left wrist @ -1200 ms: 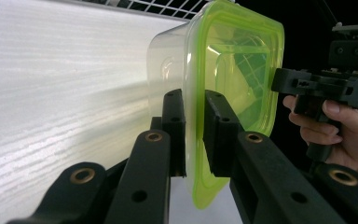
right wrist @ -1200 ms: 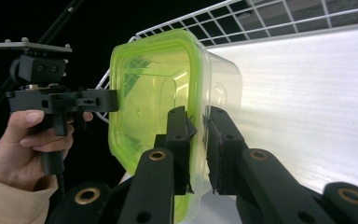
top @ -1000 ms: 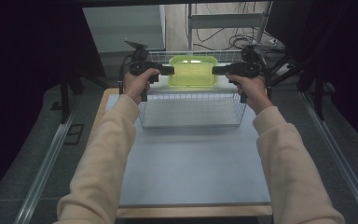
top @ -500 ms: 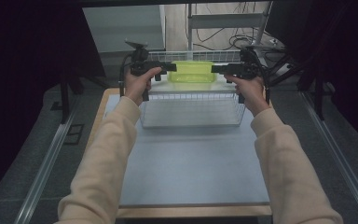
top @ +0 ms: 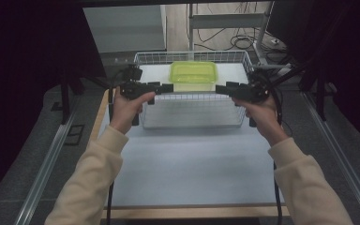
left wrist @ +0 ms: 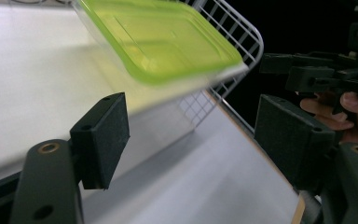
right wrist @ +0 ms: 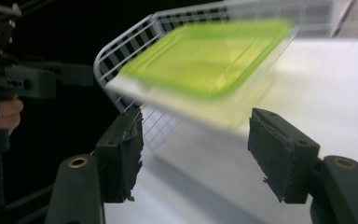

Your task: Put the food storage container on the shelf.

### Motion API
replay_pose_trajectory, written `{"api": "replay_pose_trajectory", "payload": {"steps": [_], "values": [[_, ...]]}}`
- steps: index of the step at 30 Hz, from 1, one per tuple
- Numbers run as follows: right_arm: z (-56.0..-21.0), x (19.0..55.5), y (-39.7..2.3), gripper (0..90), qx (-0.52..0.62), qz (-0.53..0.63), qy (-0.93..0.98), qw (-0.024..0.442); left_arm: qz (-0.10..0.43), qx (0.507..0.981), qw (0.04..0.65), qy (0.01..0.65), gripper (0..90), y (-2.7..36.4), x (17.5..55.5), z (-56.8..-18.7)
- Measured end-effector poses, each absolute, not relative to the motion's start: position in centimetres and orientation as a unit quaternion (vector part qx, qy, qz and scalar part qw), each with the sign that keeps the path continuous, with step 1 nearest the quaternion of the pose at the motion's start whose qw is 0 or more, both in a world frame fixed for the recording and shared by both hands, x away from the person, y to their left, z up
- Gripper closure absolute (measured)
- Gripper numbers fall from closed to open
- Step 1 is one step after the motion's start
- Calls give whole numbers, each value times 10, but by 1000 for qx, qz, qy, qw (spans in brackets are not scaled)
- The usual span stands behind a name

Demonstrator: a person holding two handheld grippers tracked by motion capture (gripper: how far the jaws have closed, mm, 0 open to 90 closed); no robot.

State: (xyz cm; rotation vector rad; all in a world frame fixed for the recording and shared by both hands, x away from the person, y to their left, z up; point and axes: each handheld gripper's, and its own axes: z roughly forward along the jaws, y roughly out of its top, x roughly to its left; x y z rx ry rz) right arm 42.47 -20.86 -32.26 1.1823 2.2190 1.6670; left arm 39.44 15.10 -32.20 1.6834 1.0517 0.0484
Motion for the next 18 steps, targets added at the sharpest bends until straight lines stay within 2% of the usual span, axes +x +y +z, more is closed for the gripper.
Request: {"api": "replay_pose_trajectory", "payload": {"steps": [10, 18], "values": [[-364, 368, -212, 329, 351, 558, 751, 40, 31, 723, 552, 415, 253, 150, 327, -369], [-410, 342, -221, 312, 344, 550, 761, 25, 15, 734, 537, 415, 255, 151, 302, -417]]}}
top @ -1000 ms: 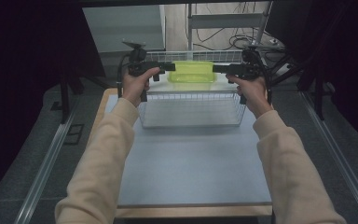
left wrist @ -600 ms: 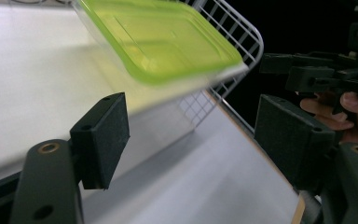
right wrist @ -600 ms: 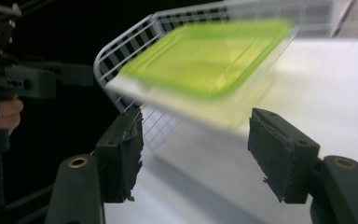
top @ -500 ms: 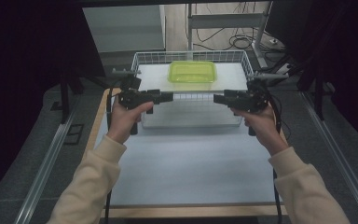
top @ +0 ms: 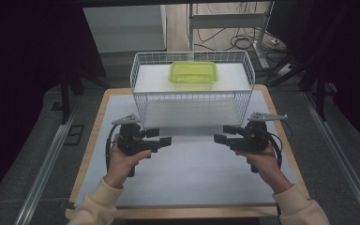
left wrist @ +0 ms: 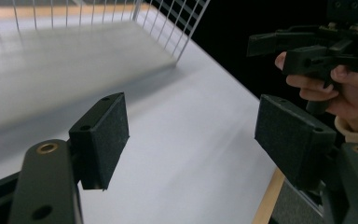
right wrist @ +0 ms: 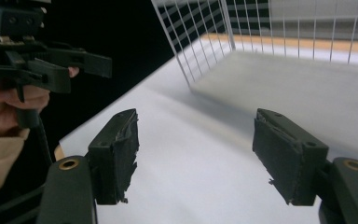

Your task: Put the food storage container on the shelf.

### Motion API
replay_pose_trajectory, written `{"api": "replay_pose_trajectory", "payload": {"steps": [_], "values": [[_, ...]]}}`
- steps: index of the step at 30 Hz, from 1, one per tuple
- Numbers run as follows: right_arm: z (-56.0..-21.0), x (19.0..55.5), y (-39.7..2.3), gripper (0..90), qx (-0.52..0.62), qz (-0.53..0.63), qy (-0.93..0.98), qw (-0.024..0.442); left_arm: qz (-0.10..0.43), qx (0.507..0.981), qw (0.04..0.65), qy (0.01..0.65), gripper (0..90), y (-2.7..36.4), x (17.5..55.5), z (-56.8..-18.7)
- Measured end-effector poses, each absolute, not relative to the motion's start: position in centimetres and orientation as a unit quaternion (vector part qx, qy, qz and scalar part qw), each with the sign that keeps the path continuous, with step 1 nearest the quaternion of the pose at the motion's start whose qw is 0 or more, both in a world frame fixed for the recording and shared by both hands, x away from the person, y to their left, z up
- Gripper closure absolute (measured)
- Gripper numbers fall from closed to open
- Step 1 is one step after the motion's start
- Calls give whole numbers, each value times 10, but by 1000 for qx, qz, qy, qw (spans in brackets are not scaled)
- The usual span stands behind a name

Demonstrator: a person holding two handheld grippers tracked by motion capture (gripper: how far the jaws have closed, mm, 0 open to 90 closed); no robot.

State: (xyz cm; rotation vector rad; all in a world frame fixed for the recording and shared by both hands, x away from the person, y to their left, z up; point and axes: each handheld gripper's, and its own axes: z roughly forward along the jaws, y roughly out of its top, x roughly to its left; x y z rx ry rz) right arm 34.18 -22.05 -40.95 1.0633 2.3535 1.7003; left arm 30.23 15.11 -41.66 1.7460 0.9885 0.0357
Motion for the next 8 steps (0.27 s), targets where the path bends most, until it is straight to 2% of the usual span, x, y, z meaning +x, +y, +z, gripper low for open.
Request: {"api": "replay_pose_trajectory", "payload": {"steps": [8], "values": [[-426, 340, -225, 285, 346, 541, 766, 36, 3, 738, 532, 415, 257, 149, 297, -436]]}}
